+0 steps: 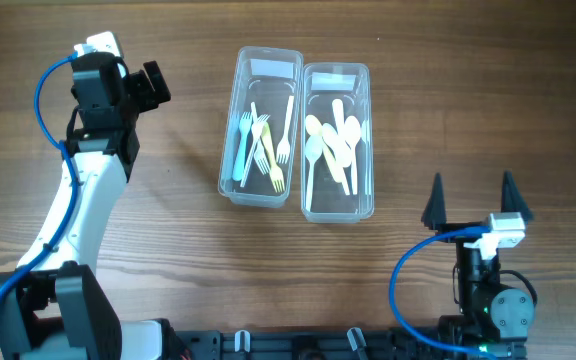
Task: Pack container
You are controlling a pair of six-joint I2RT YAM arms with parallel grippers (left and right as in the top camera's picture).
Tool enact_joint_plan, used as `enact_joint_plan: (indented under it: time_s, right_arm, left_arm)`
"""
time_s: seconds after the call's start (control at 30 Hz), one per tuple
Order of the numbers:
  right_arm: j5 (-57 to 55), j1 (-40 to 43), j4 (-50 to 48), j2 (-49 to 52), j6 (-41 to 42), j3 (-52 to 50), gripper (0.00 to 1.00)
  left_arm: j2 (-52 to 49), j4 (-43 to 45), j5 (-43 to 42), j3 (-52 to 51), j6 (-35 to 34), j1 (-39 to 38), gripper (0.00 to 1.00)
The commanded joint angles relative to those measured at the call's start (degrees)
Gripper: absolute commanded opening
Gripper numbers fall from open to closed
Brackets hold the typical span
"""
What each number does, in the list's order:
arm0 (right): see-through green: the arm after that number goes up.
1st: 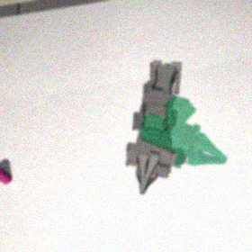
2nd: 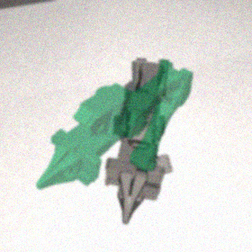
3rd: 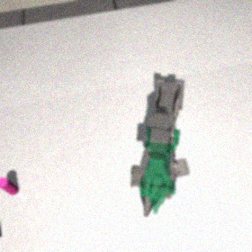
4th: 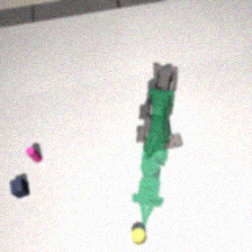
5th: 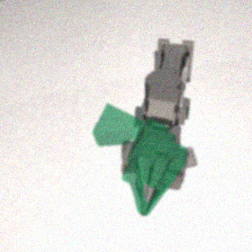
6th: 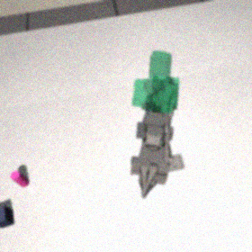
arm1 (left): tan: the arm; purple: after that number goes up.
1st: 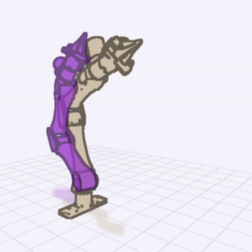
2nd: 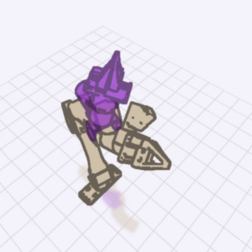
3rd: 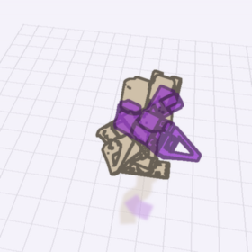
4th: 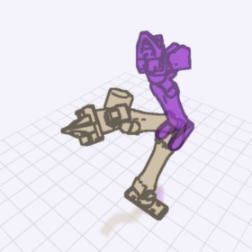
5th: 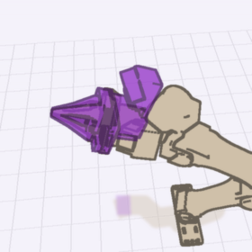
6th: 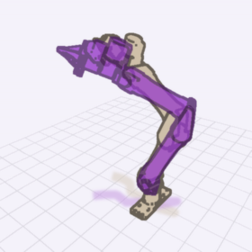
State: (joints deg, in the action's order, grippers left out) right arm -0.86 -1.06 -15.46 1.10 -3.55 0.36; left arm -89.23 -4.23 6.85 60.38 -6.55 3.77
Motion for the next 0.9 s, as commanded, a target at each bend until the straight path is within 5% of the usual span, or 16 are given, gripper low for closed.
enact_joint_plan:
  time_s: [0.0, 0.27, 0.47, 0.87]
  right_arm:
    - [-7.3, 0.0, 0.5, -0.9, 7.8, -0.1, 1.0]
    - [-6.9, 0.0, 2.3, -0.9, 8.6, -0.1, 1.0]
    - [-6.9, 0.0, 14.6, -0.9, 8.6, -0.1, 1.0]
    - [-6.7, 0.0, 14.4, 0.8, 8.4, 0.0, 1.0]
  left_arm:
    - [1.0, 0.2, 0.5, 0.3, -0.3, 0.3, 1.0]
    - [1.0, 0.2, 0.5, 0.3, -0.3, 0.3, 1.0]
    - [1.0, 0.2, 0.5, 0.3, -0.3, 0.2, 1.0]
    - [1.0, 0.2, 0.5, 0.3, -0.3, 0.3, 1.0]
